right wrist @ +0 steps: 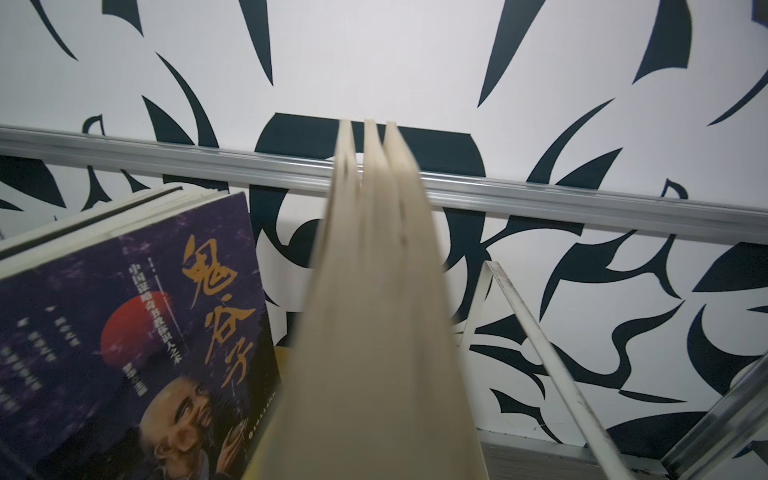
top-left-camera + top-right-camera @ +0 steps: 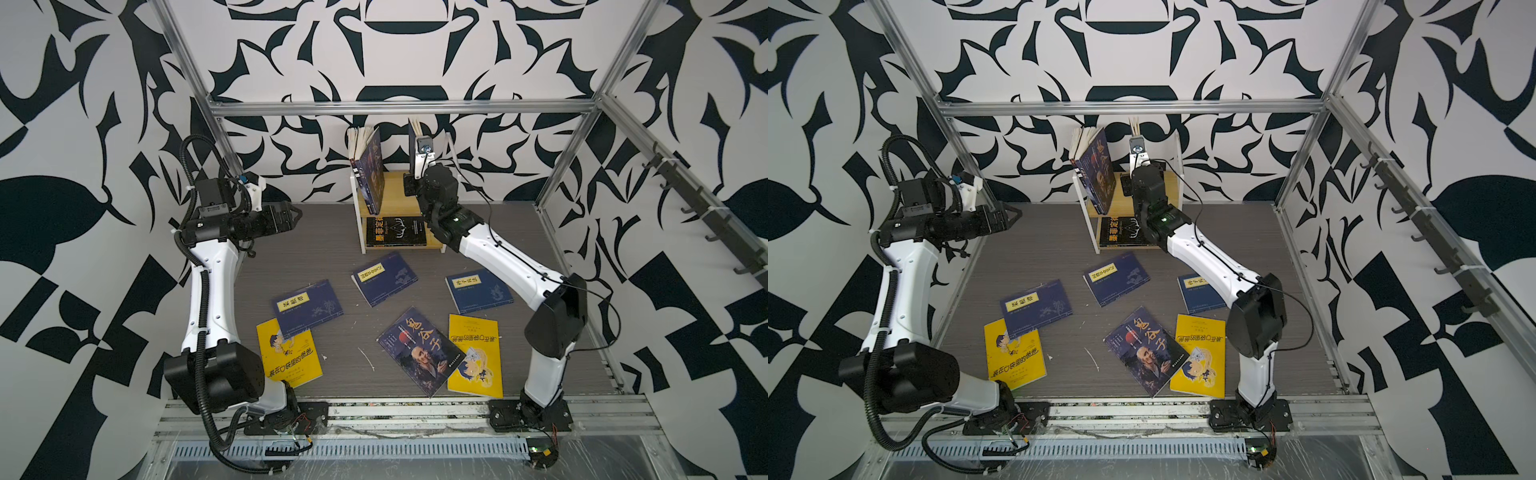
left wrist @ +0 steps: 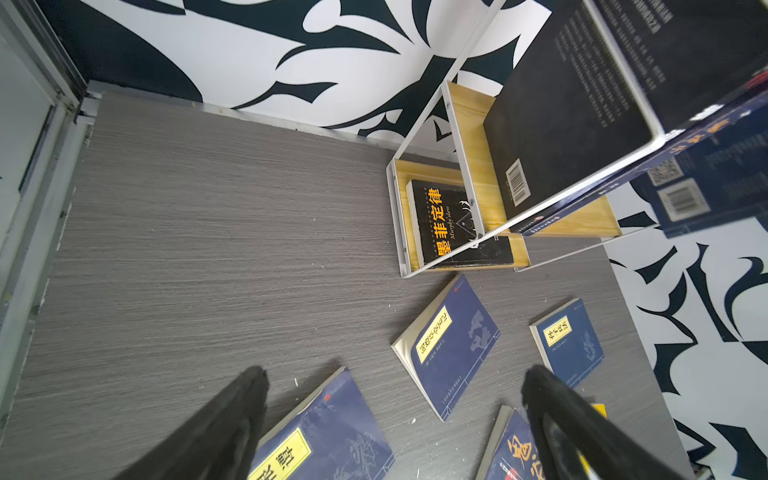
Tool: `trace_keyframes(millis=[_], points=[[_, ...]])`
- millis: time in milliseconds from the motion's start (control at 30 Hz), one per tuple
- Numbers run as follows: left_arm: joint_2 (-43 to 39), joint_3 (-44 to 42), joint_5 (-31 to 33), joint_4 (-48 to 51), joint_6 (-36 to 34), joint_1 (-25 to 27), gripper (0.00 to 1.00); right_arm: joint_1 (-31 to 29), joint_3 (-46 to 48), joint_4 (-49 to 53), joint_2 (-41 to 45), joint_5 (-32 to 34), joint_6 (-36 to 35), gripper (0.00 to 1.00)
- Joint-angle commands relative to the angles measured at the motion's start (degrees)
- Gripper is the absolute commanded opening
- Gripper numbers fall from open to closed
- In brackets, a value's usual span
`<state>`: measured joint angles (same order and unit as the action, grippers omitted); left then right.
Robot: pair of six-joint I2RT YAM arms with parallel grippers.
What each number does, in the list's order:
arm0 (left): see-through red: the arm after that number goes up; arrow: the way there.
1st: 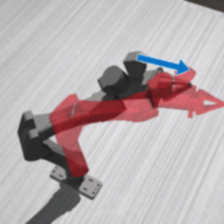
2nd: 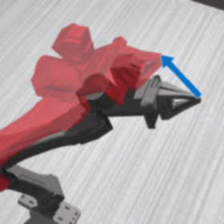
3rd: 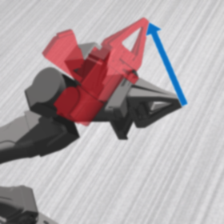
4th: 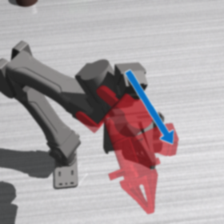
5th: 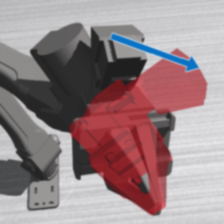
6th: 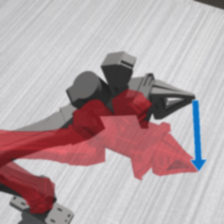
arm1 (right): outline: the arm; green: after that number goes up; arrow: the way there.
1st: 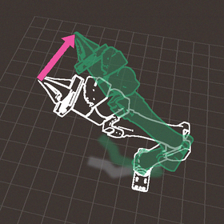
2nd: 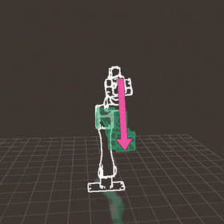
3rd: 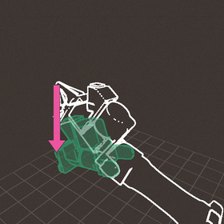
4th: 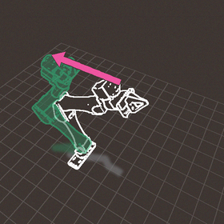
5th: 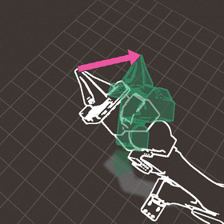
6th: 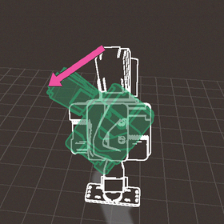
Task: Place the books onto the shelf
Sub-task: 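Lower the blue book beside the purple book with right gripper while left withdraws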
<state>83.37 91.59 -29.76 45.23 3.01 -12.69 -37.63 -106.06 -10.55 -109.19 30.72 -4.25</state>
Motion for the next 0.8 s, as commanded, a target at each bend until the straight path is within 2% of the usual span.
trace_keyframes(millis=[0, 267, 767], points=[[-1.5, -0.4, -0.8, -0.9, 1.0, -0.1, 1.0, -2.0, -6.7, -5.2, -2.1, 3.1, 0.1, 0.0], [-1.5, -1.1, -1.0, -1.5, 1.6, -0.1, 1.0, -3.9, -10.2, -6.5, -9.6, 5.6, 1.8, 0.0], [-0.5, -1.1, -1.4, -1.8, 1.4, 0.0, 1.0, -4.9, -8.7, -8.5, -12.5, 3.8, 7.5, 0.0]])
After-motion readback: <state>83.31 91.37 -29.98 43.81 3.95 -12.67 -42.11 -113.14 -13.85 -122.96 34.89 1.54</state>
